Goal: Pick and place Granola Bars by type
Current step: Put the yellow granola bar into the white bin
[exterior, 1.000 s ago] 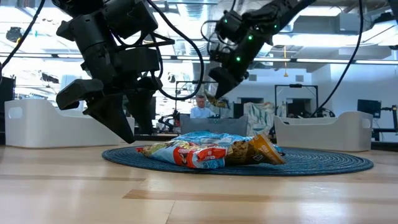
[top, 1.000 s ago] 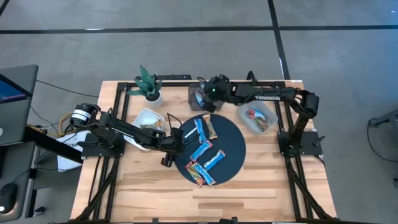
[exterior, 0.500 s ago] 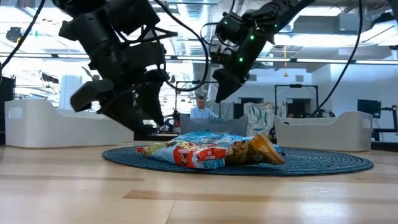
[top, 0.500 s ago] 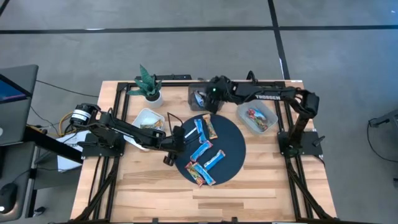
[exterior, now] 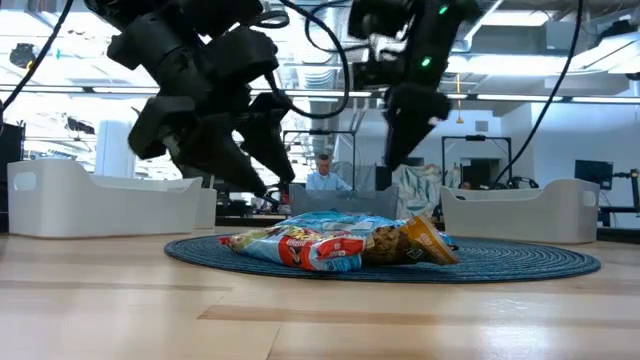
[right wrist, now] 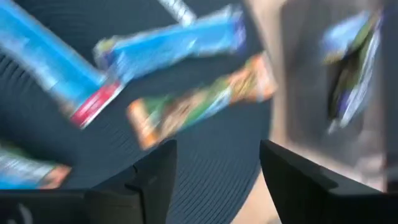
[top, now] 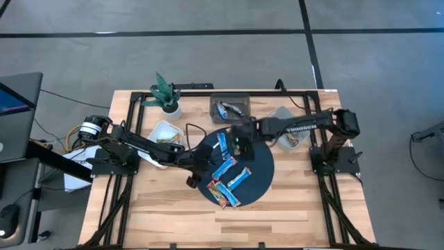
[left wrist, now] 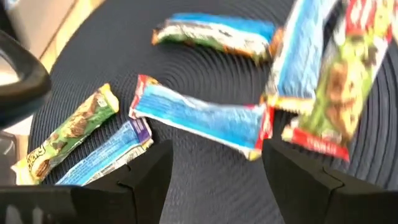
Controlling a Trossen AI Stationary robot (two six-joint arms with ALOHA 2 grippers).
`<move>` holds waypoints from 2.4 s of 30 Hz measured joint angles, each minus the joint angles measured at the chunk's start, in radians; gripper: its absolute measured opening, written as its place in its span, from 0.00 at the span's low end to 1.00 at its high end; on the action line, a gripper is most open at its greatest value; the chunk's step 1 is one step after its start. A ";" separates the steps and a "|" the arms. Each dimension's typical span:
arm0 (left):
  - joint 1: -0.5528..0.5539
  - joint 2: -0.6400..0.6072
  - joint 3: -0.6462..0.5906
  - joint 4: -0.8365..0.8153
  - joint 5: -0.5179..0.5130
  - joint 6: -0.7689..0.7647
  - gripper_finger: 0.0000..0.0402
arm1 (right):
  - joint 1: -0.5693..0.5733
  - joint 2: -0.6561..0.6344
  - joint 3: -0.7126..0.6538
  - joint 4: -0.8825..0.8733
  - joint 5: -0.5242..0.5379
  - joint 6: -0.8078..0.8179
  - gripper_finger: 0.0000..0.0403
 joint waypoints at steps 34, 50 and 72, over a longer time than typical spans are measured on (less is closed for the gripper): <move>0.013 0.000 0.000 -0.198 0.064 -0.117 0.60 | 0.286 0.011 -0.294 0.458 -0.170 0.073 0.39; 0.013 0.000 0.000 -0.254 0.063 -0.147 0.60 | 0.272 0.011 -0.294 0.458 -0.206 0.099 0.27; 0.013 0.000 0.000 -0.271 0.038 -0.158 0.60 | 0.239 0.088 -0.251 0.437 -0.242 0.032 0.03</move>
